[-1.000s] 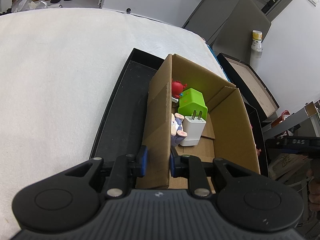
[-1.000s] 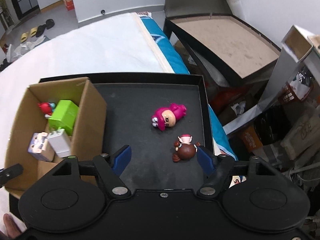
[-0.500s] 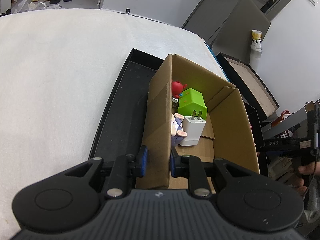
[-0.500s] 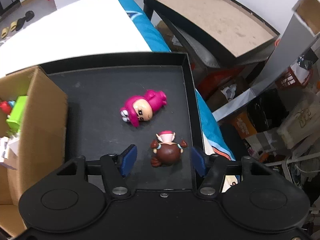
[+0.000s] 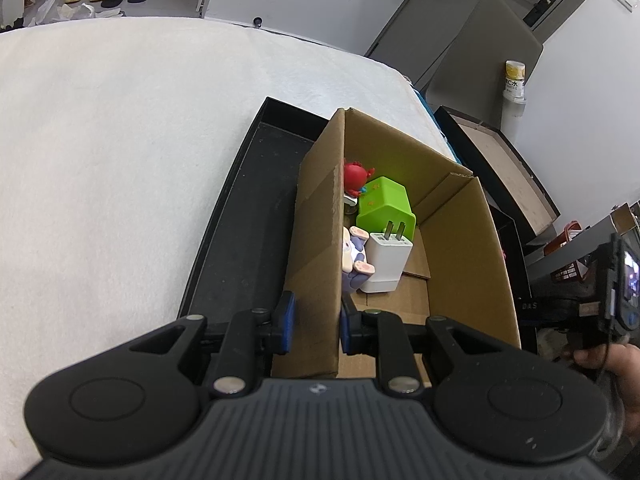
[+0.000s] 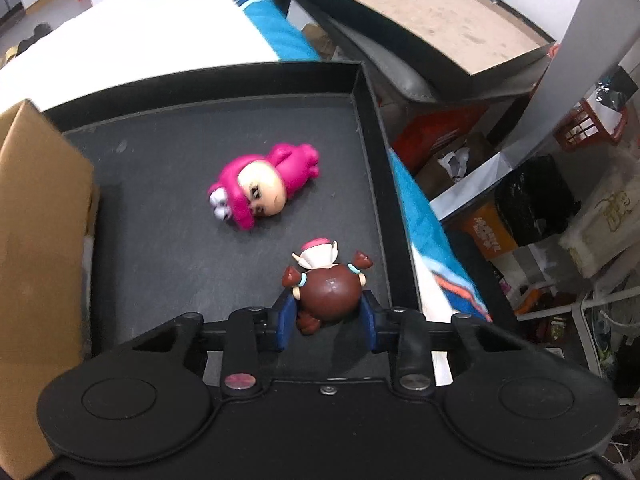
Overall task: Organize rigid objects
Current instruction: 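Grasp the brown-haired doll with the right gripper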
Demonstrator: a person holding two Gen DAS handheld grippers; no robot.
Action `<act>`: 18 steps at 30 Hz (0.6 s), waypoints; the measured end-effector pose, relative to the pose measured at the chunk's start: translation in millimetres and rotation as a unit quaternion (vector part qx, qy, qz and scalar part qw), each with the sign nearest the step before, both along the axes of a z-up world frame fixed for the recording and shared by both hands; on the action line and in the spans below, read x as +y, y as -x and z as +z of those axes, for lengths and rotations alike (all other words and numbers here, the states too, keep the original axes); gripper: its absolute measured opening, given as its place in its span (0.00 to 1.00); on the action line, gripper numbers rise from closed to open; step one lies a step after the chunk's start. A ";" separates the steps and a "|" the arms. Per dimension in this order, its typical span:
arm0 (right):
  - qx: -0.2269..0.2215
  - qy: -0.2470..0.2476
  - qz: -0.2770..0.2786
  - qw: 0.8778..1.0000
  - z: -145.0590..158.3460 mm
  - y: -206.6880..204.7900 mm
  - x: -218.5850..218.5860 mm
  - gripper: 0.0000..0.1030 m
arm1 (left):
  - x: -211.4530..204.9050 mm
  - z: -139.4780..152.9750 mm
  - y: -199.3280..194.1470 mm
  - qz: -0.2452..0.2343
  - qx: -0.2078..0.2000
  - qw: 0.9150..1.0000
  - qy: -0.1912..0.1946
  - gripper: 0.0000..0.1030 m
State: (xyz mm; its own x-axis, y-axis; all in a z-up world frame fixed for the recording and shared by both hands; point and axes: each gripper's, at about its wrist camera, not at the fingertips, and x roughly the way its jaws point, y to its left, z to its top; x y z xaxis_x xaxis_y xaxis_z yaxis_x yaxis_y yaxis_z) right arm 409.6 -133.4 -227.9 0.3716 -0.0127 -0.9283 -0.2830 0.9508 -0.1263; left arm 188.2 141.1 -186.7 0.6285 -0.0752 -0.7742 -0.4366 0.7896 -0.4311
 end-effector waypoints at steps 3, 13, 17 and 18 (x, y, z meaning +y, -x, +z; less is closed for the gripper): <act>-0.005 -0.011 0.007 1.000 10.5 7.5 -0.6 0.32 | -0.1 0.1 -0.1 0.000 0.000 1.000 0.000 0.20; -0.016 -0.040 0.013 0.999 45.4 29.6 -0.9 0.32 | 2.2 -1.3 2.2 -0.001 -0.005 1.000 0.006 0.20; -0.022 -0.056 0.022 0.998 64.7 41.5 5.9 0.32 | 3.6 -0.8 2.9 -0.001 -0.006 1.000 0.008 0.20; -0.026 -0.059 0.026 0.998 70.1 45.1 9.1 0.32 | 4.2 -0.2 3.5 -0.001 -0.007 1.000 0.009 0.20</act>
